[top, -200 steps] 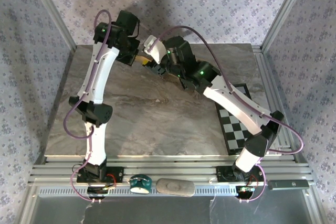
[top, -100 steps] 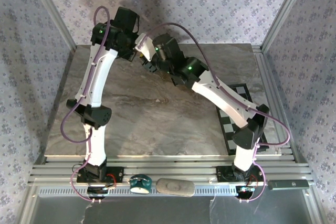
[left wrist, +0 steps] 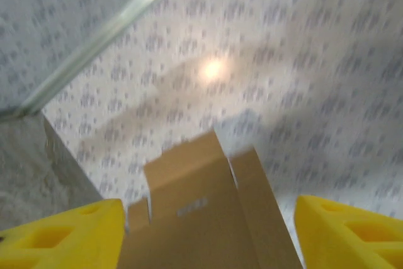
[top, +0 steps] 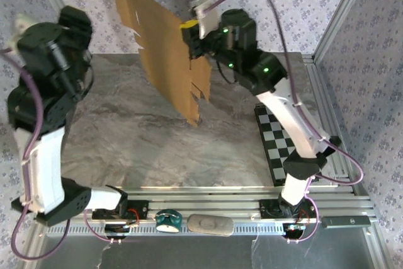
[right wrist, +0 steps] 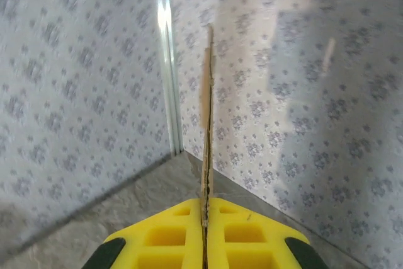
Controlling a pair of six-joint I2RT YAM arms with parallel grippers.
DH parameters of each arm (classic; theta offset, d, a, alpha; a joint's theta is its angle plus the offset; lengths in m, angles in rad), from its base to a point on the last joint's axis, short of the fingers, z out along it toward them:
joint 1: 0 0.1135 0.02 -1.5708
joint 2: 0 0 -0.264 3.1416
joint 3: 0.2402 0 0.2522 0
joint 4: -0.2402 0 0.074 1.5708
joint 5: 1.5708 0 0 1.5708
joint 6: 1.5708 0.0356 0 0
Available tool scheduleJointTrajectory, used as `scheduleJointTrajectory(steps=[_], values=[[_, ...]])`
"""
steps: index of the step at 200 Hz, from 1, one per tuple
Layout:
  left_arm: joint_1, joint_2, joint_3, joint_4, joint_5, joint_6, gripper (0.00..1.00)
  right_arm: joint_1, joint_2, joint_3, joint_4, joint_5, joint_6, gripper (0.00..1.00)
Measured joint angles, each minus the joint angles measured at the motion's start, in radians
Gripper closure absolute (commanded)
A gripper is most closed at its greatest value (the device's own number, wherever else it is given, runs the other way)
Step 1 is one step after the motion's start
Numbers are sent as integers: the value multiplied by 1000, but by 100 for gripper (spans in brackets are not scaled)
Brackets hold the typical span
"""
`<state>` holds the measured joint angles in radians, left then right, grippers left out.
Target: Fold the paper box
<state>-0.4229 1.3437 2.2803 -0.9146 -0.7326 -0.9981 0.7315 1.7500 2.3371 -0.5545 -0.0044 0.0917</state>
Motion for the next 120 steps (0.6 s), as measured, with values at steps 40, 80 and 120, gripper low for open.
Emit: scheduleJointTrajectory(steps=[40, 80, 120], values=[[99, 48, -77, 36, 118, 17, 53, -224, -132, -304, 67, -71, 241, 100], [145, 213, -468, 211, 584, 14, 64, -354, -189, -840, 277, -165, 332, 100], [43, 476, -742, 293, 858, 26, 70, -454, -132, -1069, 354, -255, 288, 100]])
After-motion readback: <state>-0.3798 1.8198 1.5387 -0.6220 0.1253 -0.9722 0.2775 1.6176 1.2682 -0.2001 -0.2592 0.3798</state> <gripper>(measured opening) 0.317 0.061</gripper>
